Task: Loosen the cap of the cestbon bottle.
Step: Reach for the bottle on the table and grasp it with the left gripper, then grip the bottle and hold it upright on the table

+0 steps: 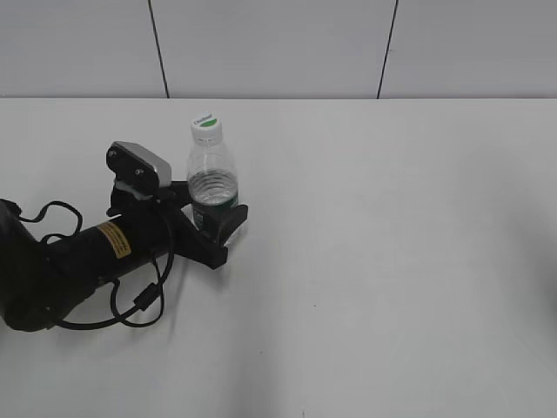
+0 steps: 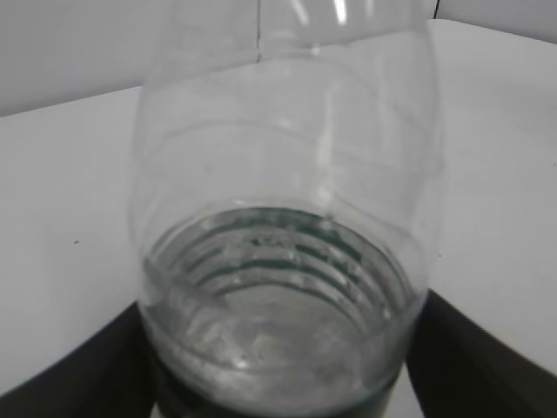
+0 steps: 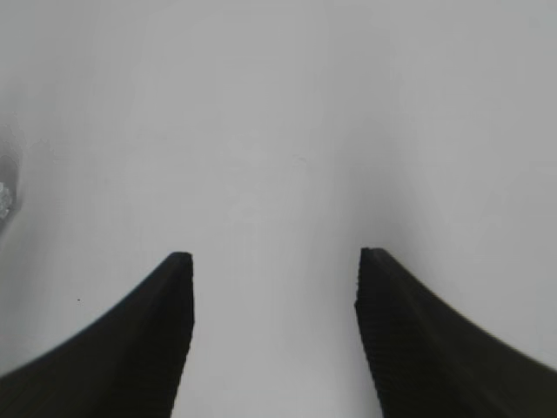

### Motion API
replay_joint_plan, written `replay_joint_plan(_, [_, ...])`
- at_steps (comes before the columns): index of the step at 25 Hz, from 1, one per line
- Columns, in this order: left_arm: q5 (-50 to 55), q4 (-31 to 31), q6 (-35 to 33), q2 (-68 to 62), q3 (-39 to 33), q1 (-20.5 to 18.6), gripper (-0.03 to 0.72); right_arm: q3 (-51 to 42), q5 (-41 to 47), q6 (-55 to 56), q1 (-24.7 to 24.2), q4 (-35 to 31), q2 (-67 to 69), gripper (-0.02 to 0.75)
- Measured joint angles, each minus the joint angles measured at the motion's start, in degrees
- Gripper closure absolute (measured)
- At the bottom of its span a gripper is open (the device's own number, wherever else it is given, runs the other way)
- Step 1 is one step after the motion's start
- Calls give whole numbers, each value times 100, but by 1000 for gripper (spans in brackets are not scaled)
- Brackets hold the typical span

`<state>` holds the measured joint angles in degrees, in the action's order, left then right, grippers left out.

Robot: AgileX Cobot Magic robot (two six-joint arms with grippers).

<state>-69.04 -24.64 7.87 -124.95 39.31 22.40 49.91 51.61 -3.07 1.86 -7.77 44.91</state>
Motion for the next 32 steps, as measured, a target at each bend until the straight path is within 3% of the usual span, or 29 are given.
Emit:
replay_joint_plan(9, [0, -114, 0, 0, 5, 0, 192, 0, -92, 0, 0, 0, 0, 279])
replay_joint_plan(15, [0, -161, 0, 0, 5, 0, 273, 0, -92, 0, 0, -5, 0, 279])
replay_joint_plan(21, [74, -735, 12, -12, 137, 0, 283, 0, -92, 6, 0, -84, 382, 279])
replay_joint_plan(26, [254, -1328, 458, -56, 550, 6, 283, 169, -46, 6, 0, -305, 779, 279])
replay_joint_plan(32, [549, -1543, 870, -56, 1099, 288, 284, 744, 229, 6, 0, -419, 1414, 294])
